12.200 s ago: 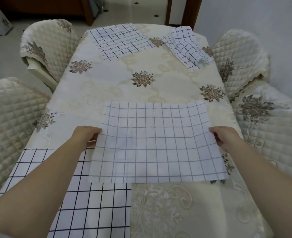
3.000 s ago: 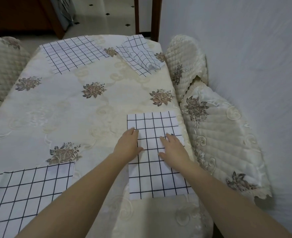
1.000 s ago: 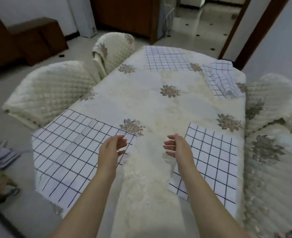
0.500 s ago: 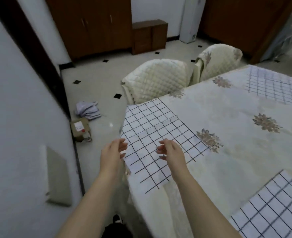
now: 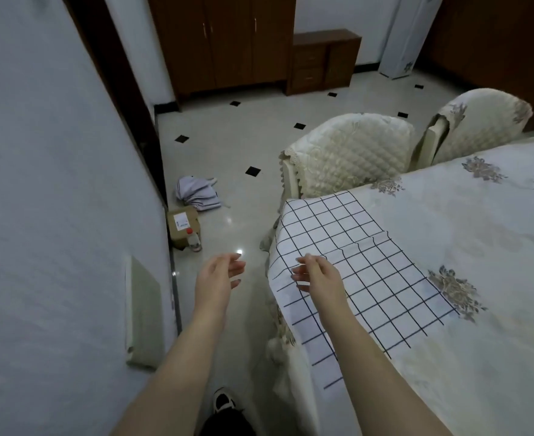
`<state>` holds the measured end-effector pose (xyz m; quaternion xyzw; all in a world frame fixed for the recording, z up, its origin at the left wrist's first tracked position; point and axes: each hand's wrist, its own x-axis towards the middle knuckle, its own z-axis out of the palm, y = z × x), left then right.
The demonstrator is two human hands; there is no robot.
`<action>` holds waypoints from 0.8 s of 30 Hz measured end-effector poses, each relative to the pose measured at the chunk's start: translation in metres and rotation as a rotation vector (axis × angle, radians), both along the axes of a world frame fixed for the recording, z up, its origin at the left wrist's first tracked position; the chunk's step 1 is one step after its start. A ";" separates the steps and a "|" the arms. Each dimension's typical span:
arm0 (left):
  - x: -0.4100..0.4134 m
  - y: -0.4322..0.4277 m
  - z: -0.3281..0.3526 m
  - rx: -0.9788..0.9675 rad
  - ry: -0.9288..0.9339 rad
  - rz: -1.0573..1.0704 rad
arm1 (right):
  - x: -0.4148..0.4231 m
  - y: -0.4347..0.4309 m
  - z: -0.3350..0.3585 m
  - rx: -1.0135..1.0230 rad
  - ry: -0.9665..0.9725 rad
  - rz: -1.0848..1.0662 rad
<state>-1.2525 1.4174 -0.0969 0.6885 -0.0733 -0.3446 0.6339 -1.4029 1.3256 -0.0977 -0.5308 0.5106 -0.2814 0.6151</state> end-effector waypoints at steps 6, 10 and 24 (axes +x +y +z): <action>0.040 -0.042 -0.002 -0.001 0.016 -0.062 | 0.036 -0.028 -0.001 -0.020 0.032 -0.076; 0.068 -0.072 -0.007 -0.004 0.050 -0.152 | 0.057 -0.047 0.000 -0.026 0.043 -0.176; 0.087 -0.156 -0.020 0.009 0.106 -0.390 | 0.069 -0.099 -0.015 -0.016 0.077 -0.395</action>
